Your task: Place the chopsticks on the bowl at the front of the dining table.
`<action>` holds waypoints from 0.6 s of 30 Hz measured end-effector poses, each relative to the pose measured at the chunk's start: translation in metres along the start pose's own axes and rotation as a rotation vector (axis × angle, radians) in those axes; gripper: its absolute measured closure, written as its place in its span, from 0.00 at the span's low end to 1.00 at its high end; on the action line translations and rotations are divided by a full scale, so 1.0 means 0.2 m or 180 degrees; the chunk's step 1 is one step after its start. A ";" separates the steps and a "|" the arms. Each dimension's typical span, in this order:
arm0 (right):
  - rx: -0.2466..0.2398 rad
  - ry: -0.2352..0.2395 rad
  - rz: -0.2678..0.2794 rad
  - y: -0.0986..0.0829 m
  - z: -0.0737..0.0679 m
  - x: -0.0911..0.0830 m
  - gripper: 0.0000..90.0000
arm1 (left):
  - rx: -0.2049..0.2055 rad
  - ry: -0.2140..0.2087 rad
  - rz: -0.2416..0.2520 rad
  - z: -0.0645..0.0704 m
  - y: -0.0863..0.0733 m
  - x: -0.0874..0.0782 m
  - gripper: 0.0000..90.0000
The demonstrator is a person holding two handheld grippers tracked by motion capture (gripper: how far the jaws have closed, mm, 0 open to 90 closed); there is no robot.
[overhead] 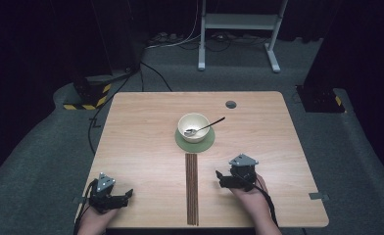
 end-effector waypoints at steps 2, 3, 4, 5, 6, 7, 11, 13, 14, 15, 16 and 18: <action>-0.0002 0.0040 -0.0006 0.01 -0.01 0.01 0.11 | 0.0007 0.0001 0.0002 0.00 0.00 0.00 0.11; 0.0004 0.0060 -0.0011 0.01 -0.02 0.01 0.11 | 0.0009 0.0000 0.0006 0.00 0.00 0.00 0.11; -0.0012 0.0072 -0.0010 0.01 -0.03 0.01 0.11 | 0.0013 0.0008 -0.0003 0.00 0.00 0.00 0.11; -0.0029 0.0082 -0.0004 0.01 -0.04 0.02 0.11 | 0.0009 0.0009 -0.0005 0.00 0.00 0.00 0.11; -0.0054 0.0093 0.0003 0.02 -0.04 0.02 0.11 | 0.0015 0.0004 -0.0004 0.00 0.00 0.00 0.11; -0.0068 0.0110 0.0003 0.03 -0.05 0.02 0.11 | 0.0002 0.0002 -0.0008 0.00 0.00 0.00 0.11; -0.0126 0.0162 -0.0002 0.06 -0.08 0.04 0.11 | 0.0005 0.0005 -0.0006 0.00 0.00 0.00 0.11; -0.0177 0.0195 0.0012 0.09 -0.11 0.05 0.11 | 0.0005 0.0005 -0.0007 0.00 0.00 0.00 0.11; -0.0210 0.0236 0.0020 0.13 -0.14 0.07 0.11 | 0.0006 0.0005 -0.0007 0.00 0.00 0.00 0.11; -0.0210 0.0236 0.0020 0.13 -0.14 0.07 0.11 | 0.0006 0.0006 -0.0006 0.00 0.00 0.00 0.11; -0.0191 0.0265 0.0026 0.15 -0.15 0.08 0.11 | 0.0003 0.0006 -0.0005 0.00 0.00 0.00 0.11; -0.0166 0.0324 0.0041 0.19 -0.17 0.10 0.11 | -0.0003 0.0012 -0.0008 0.00 0.00 0.00 0.11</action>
Point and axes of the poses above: each handheld gripper's, and its own axes: x roughly forward along the jaws, y roughly out of its top, z roughly to its right, the point moved 4 cm from there along x, roughly forward along the jaws, and after that the axes turned 3 degrees about y, right-handed, at the moved point
